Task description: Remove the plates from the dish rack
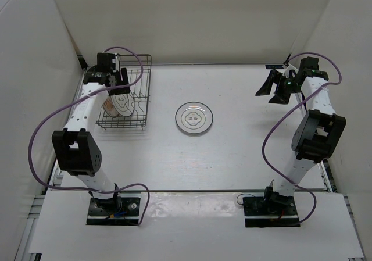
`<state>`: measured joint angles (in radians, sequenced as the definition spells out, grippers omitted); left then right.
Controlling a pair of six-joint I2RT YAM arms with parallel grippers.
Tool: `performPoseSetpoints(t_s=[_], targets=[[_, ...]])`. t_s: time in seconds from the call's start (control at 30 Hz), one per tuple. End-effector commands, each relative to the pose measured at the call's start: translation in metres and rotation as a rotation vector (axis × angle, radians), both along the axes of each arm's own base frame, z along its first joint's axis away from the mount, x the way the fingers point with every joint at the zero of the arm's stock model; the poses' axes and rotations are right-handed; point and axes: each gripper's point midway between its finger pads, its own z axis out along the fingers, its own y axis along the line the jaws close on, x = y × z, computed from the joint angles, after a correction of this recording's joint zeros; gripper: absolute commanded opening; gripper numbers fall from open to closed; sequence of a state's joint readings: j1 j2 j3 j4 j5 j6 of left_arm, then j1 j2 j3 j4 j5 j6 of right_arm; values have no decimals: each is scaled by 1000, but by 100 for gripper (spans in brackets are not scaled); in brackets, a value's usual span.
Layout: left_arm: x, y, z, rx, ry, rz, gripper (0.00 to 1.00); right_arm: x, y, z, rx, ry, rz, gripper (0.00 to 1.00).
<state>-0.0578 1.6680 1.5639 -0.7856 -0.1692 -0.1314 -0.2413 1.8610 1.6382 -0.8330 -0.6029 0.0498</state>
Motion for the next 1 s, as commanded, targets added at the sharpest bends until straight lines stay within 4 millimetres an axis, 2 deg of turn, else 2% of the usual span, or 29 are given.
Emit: performPoseSetpoints(t_s=[0.0,0.07,0.17,0.5,0.73,0.8,0.97], targets=[[4,9,6,26,-28,33,81,8,-2,9,-1,-42,8,90],[5,12,10,37,-41,40,81,7,-2,7,-1,-36,8,90],[6,14,7,49,-41,43,81,6,-1,8,1,-37,10,90],[18,23,-20,67,-3,98,81,7,-2,9,2,-38,10,90],[25,27,-39,77,26,122,69,6,-2,9,-3,-38,10,90],[26,27,-41,78,30,124,62,6,-2,9,-2,-36,11,90],[30,28,-33,77,1,127,46,6,-3,8,-2,-31,8,90]])
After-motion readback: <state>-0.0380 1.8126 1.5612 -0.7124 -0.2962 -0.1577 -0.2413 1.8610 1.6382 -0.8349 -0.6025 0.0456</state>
